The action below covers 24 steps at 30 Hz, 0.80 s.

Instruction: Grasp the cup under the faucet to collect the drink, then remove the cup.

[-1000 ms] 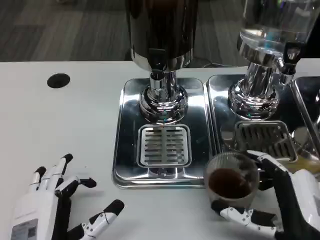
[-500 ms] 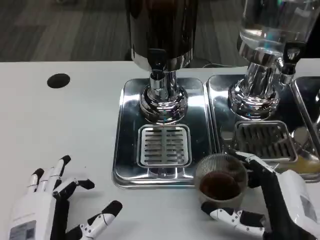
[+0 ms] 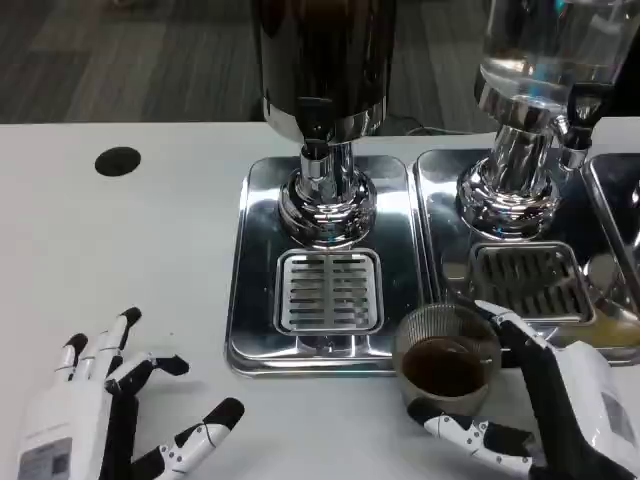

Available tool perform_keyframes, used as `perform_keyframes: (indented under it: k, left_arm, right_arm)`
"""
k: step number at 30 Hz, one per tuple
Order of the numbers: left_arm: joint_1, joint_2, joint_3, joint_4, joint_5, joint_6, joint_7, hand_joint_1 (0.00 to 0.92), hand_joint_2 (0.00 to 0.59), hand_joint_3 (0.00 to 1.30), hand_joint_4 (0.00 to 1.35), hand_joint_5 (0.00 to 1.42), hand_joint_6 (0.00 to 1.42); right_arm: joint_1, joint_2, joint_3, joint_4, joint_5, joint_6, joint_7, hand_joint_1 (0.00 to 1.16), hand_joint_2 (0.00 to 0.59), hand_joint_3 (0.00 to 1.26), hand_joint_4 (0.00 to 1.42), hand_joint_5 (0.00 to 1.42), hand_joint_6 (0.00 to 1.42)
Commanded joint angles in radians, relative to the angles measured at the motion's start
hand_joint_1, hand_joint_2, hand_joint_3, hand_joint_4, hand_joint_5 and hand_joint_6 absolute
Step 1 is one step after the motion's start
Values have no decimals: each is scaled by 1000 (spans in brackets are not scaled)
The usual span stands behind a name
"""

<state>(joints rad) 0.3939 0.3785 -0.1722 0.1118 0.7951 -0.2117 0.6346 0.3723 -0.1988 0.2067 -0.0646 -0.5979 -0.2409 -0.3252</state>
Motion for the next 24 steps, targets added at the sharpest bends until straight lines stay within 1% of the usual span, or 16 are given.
perform_keyframes:
  k: [1,4,9,20,24]
  left_arm:
    - [0,8,3,5,-1,-1,-4,0,105,535,0,130,47]
    - [0,9,2,4,1,0,-5,0,105,534,0,130,47]
    - [1,9,2,3,0,-1,-6,0,105,534,0,130,47]
    - [3,7,-1,-2,1,-2,-7,0,104,535,0,130,47]
    - [2,5,-3,-1,1,-2,-7,0,104,538,0,130,47]
  right_arm:
    - [-16,-11,-1,-1,30,-49,11,752,192,226,280,261,355]
    - [-21,-21,2,13,47,-67,26,735,191,199,253,241,338]
    - [-21,-26,0,29,56,-91,34,710,194,177,224,215,311]
    - [-16,-39,-2,20,60,-102,51,695,183,124,158,176,282]
    - [-11,-45,-5,15,63,-104,55,693,182,116,155,166,277]
